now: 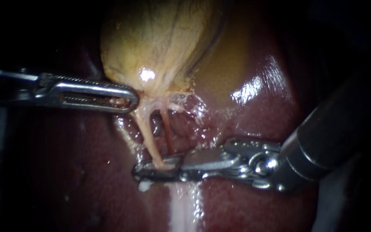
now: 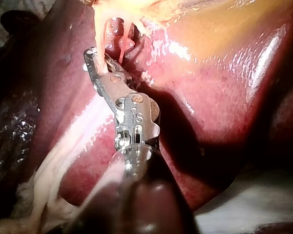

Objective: Going back second clip left tube

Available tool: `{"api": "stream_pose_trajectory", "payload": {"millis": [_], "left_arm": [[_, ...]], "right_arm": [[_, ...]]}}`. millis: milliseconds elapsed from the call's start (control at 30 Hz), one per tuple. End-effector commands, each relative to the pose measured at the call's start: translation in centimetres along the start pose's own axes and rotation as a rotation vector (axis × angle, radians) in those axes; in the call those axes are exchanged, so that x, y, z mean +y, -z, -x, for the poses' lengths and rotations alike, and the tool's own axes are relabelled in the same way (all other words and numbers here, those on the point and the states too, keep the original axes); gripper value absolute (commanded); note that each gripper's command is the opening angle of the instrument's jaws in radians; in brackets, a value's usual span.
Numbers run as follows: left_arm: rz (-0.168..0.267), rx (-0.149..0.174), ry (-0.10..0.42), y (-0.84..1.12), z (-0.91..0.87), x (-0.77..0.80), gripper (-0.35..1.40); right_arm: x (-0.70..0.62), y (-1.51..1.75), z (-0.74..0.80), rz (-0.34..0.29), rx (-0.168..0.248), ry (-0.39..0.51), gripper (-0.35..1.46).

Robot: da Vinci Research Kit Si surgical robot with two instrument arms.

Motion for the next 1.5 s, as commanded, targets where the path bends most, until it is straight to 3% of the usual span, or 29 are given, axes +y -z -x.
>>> {"api": "stream_pose_trajectory", "payload": {"millis": [33,433,467,533,567,667,800,1100,1500], "left_arm": [[0.0,0.001,0.0,0.0,0.0,0.0,-0.35],[0.0,0.001,0.0,0.0,0.0,0.0,-0.35],[0.0,0.001,0.0,0.0,0.0,0.0,-0.35],[0.0,0.0,0.0,0.0,0.0,-0.01,-0.35],[0.0,0.0,0.0,0.0,0.0,-0.01,-0.35],[0.0,0.0,0.0,0.01,0.0,-0.01,-0.35],[0.0,0.0,0.0,0.01,0.0,-0.01,-0.35],[0.001,0.0,0.0,0.02,0.0,-0.01,-0.35],[-0.001,0.001,0.0,0.02,0.0,-0.03,-0.35]], "right_arm": [[0.0,0.0,0.0,0.001,0.0,0.0,-0.35],[0.0,0.0,0.0,-0.004,-0.003,0.0,-0.35],[-0.01,0.0,0.0,-0.007,-0.005,-0.001,-0.29],[-0.02,0.0,-0.02,-0.01,0.0,0.022,0.12],[-0.02,0.0,-0.05,-0.011,0.001,0.079,0.25],[-0.04,-0.01,-0.15,-0.017,0.02,0.162,0.43],[-0.05,0.03,-0.2,0.007,0.038,0.182,0.48],[-0.05,0.13,-0.2,0.004,0.036,0.209,0.49],[-0.25,0.74,-0.4,-0.02,0.031,0.287,0.49]]}}
